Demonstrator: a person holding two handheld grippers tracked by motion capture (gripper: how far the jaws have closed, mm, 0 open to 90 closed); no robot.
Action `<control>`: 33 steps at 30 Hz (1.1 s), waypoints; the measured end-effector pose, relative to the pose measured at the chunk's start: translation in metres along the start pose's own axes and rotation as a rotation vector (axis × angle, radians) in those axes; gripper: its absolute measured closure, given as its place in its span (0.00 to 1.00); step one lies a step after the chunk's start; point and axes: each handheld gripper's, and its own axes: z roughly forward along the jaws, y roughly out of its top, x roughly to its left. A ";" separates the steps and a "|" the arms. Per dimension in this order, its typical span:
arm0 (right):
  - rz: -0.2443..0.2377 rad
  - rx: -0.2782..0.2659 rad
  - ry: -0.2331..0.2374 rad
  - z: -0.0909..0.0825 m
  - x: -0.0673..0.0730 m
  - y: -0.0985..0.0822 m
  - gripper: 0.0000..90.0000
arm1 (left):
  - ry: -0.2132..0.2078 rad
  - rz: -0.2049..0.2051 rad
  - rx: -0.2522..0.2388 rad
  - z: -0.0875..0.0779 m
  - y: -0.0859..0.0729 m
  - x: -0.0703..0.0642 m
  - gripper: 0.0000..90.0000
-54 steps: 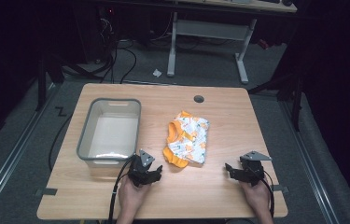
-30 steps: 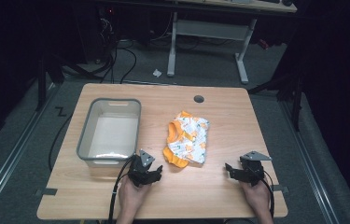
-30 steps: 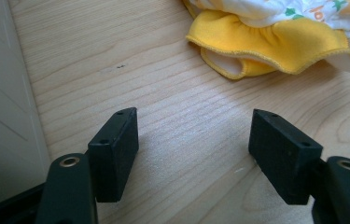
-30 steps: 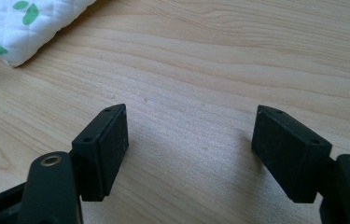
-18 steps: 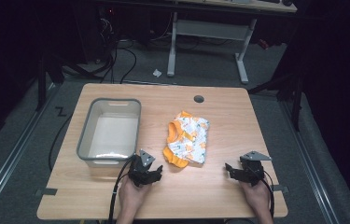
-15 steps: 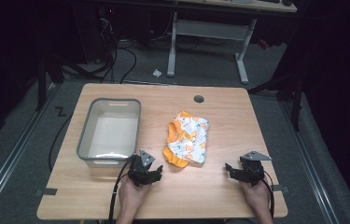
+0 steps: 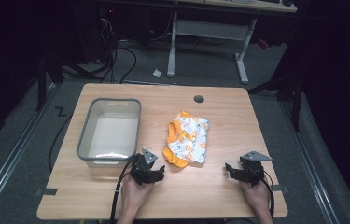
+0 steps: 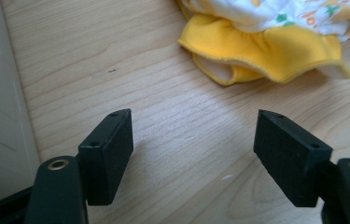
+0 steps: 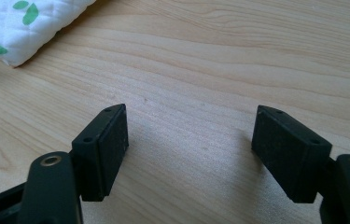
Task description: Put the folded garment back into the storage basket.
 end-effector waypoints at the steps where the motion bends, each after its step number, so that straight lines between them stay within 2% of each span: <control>1: 0.000 0.000 0.000 0.000 0.000 0.000 0.30 | -0.004 -0.007 -0.007 -0.001 0.001 0.000 0.32; 5: 0.000 0.000 0.000 0.000 0.000 0.000 0.30 | -0.018 -0.012 -0.009 -0.003 0.004 0.000 0.33; 8: 0.000 0.000 0.000 0.000 0.000 0.000 0.30 | -0.010 0.024 -0.018 -0.005 0.007 -0.004 0.37; 16: 0.000 0.000 0.000 0.000 0.000 0.000 0.30 | -0.045 0.030 -0.041 -0.008 0.016 -0.008 0.38; 19: 0.000 0.000 0.000 0.000 0.000 0.000 0.30 | -0.048 0.050 -0.048 -0.008 0.020 -0.010 0.38; 26: -0.002 0.000 0.000 0.000 0.000 0.000 0.30 | -0.057 0.035 -0.058 -0.008 0.026 -0.011 0.39; 27: -0.002 0.001 0.000 0.000 0.000 0.000 0.30 | -0.083 0.023 -0.041 -0.007 0.030 -0.010 0.39; 28: -0.002 0.000 0.000 0.000 0.000 0.000 0.30 | -0.090 0.021 -0.028 -0.006 0.031 -0.010 0.38; 31: -0.002 0.000 0.000 0.000 0.000 0.000 0.30 | -0.086 0.036 -0.028 -0.004 0.036 -0.012 0.36; 33: -0.002 0.000 0.000 0.000 0.000 0.000 0.30 | -0.101 0.024 -0.030 -0.003 0.038 -0.012 0.34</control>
